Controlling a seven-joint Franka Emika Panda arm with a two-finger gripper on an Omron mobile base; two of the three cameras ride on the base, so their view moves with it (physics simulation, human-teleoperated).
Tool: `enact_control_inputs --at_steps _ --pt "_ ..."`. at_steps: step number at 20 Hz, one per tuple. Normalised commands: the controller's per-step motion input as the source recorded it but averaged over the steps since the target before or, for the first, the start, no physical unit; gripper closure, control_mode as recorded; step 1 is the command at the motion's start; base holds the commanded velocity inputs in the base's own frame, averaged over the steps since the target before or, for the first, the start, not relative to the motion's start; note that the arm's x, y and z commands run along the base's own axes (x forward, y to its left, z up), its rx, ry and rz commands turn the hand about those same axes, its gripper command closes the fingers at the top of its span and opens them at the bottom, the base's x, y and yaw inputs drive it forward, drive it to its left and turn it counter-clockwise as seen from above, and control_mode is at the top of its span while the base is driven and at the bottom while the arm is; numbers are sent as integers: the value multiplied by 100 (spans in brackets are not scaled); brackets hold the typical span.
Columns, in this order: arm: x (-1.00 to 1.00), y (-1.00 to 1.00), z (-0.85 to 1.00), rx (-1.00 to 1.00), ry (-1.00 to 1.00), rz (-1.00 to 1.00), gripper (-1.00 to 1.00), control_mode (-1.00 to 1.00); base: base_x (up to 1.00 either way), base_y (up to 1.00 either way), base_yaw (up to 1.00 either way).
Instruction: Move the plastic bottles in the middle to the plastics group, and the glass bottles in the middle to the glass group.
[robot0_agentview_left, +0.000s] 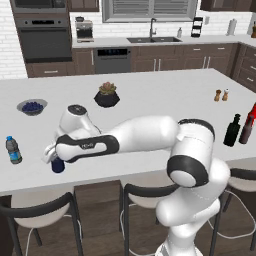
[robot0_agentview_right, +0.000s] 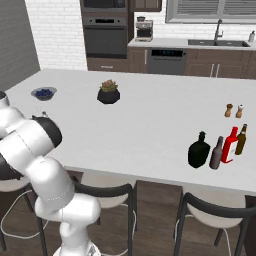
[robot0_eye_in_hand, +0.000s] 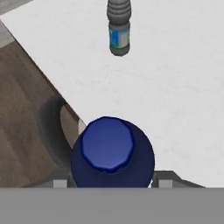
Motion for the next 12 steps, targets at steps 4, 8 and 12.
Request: enact_control_inputs --at_steps 4,8,12 --pt "18 52 0 0 -6 0 100 -100 0 0 0" --pt "38 18 0 -1 -3 -2 100 -100 0 0 0" --pt "43 0 -1 0 0 -6 100 -100 0 0 0"
